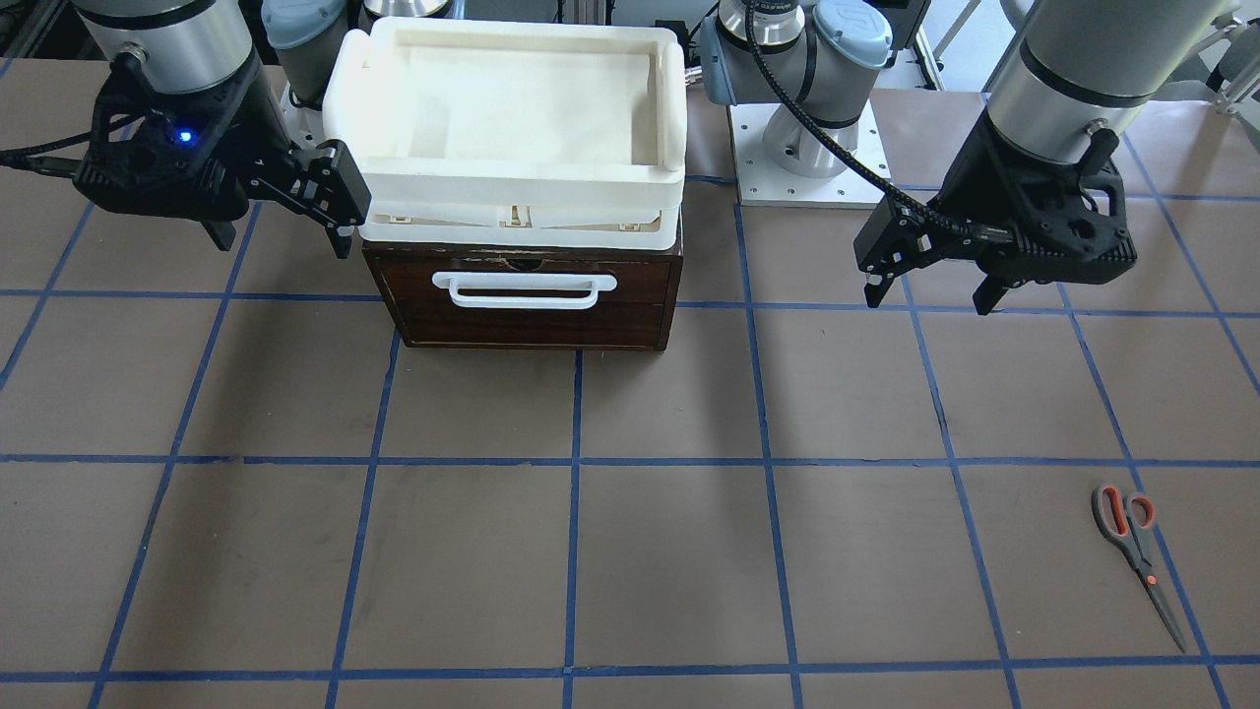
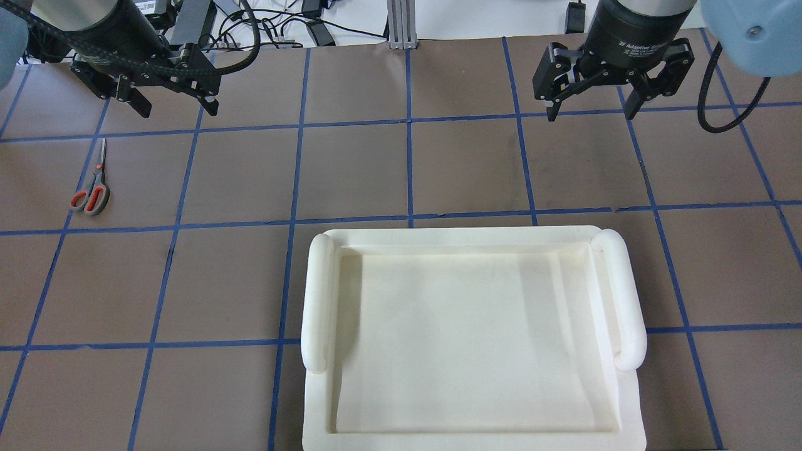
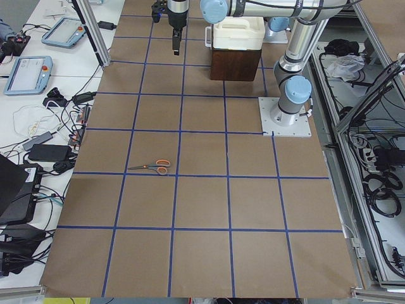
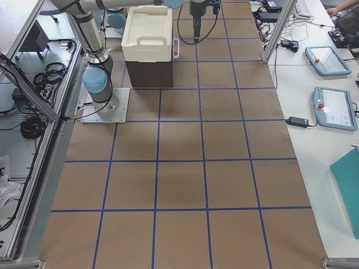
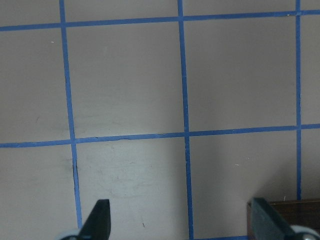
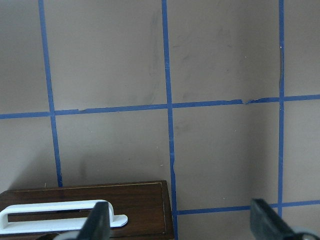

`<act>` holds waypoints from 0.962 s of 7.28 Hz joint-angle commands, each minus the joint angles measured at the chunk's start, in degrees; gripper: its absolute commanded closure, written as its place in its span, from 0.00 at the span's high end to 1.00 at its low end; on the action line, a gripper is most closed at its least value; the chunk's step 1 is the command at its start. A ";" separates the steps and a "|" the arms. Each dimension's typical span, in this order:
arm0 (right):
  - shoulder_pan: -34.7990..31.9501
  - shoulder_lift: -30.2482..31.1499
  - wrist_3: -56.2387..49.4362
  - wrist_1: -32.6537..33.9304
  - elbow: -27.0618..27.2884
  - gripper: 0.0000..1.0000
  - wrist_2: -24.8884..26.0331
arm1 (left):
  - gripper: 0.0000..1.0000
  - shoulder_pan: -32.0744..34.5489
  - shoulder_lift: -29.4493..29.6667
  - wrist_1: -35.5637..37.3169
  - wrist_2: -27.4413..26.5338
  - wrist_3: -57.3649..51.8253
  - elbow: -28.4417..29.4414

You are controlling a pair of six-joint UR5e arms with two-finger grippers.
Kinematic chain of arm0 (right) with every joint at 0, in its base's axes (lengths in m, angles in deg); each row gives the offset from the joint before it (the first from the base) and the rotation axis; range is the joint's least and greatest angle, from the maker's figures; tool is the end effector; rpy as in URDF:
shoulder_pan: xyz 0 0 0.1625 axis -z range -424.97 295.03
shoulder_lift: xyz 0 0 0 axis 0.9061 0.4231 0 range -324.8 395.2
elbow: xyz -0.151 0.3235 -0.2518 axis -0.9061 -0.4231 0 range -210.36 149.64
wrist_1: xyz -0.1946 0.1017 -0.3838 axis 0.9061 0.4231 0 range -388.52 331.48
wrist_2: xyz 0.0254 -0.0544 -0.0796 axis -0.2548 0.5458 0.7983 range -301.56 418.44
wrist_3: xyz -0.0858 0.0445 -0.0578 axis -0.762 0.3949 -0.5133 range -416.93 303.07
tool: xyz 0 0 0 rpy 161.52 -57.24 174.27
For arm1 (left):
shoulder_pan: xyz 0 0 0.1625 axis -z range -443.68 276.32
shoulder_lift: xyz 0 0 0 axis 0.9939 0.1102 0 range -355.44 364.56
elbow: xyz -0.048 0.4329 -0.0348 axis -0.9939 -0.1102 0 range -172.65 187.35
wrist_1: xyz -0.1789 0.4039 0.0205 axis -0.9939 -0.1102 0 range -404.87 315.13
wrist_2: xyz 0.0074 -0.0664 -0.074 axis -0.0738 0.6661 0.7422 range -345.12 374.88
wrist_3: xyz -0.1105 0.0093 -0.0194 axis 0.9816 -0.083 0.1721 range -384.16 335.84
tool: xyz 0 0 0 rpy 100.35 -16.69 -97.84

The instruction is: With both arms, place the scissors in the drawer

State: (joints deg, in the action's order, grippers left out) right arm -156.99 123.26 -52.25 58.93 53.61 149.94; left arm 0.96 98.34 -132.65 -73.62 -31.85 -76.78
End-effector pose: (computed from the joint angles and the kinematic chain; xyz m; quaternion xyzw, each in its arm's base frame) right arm 0.1492 -0.5330 0.5194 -0.0233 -0.9996 0.0142 0.0123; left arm -0.0834 -0.5683 0.5092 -0.0208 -0.9990 0.0388 0.0087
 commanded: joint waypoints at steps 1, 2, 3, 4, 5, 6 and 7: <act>0.00 -0.08 -0.11 0.09 0.05 1.00 0.08 | 1.00 0.00 -0.70 0.15 0.00 0.04 -1.29; 0.17 0.00 -0.11 0.18 0.05 1.00 0.17 | 1.00 0.00 -0.70 0.16 -0.09 0.04 -1.30; 0.26 -0.17 -0.54 0.09 -0.04 1.00 0.87 | 1.00 0.00 -0.70 0.16 -0.17 0.04 -1.39; 0.26 -0.43 -0.02 0.44 0.05 1.00 0.87 | 1.00 -0.43 -0.53 -0.37 -0.44 0.04 -1.82; 0.26 -0.18 0.50 0.53 0.05 1.00 0.61 | 1.00 -1.48 -0.35 0.32 -0.27 0.13 -3.92; 0.17 0.09 0.42 0.88 -0.04 1.00 0.61 | 1.00 -3.75 -0.18 0.42 -0.26 -0.13 -6.11; 0.09 0.00 0.51 0.88 0.05 1.00 0.35 | 1.00 -8.21 0.96 0.59 0.00 -1.44 -8.22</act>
State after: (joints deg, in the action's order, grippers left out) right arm -156.80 123.21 -51.86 59.67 53.63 150.52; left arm -3.02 98.34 -132.27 -73.84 -32.23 -82.45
